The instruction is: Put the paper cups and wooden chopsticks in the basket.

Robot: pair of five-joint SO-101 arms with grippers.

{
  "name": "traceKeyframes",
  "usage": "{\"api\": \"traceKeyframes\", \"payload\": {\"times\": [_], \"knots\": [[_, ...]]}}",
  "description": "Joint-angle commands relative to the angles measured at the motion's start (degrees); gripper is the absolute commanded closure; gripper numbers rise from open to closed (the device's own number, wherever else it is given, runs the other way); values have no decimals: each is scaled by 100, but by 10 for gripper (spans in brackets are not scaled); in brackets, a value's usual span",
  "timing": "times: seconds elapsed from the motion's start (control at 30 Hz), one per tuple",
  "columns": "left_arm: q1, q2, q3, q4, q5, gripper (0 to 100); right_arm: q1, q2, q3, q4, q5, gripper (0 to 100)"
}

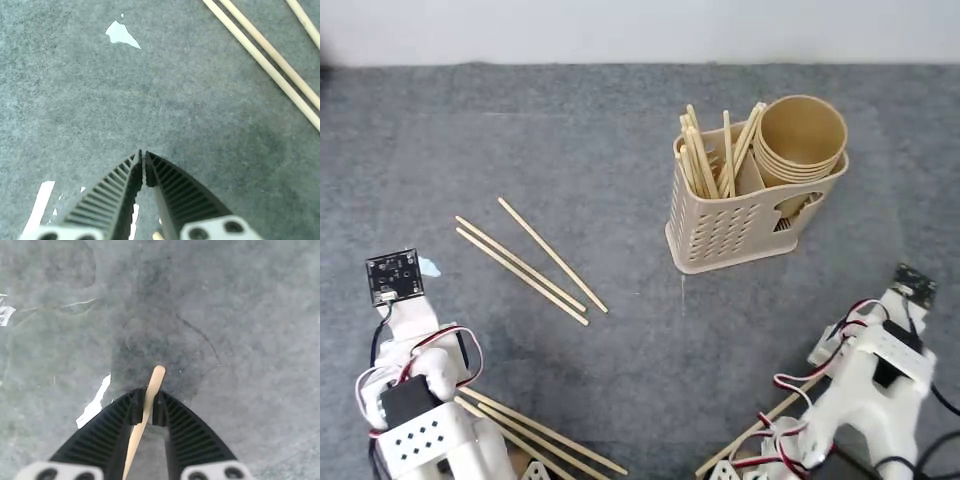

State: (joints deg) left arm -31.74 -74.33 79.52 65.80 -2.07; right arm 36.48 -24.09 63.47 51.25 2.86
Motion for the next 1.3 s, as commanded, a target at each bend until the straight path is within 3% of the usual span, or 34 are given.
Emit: {"api": "traceKeyframes", "payload": {"times": [0.0, 0.23, 0.57, 0.93, 1.27], "knots": [[44, -70, -22, -114, 0, 987, 207, -4, -264, -13, 105, 991], [44, -70, -22, -114, 0, 987, 330, -1015, -1336, 1270, 62, 991], [44, -70, -22, -114, 0, 987, -831, -3011, -2725, 2589, -651, 991], [44, -70, -22, -114, 0, 987, -2176, -4004, -4132, 2475, -967, 991], [44, -70, -22, -114, 0, 987, -3116, -3987, -4985, 760, -1187, 991]]}}
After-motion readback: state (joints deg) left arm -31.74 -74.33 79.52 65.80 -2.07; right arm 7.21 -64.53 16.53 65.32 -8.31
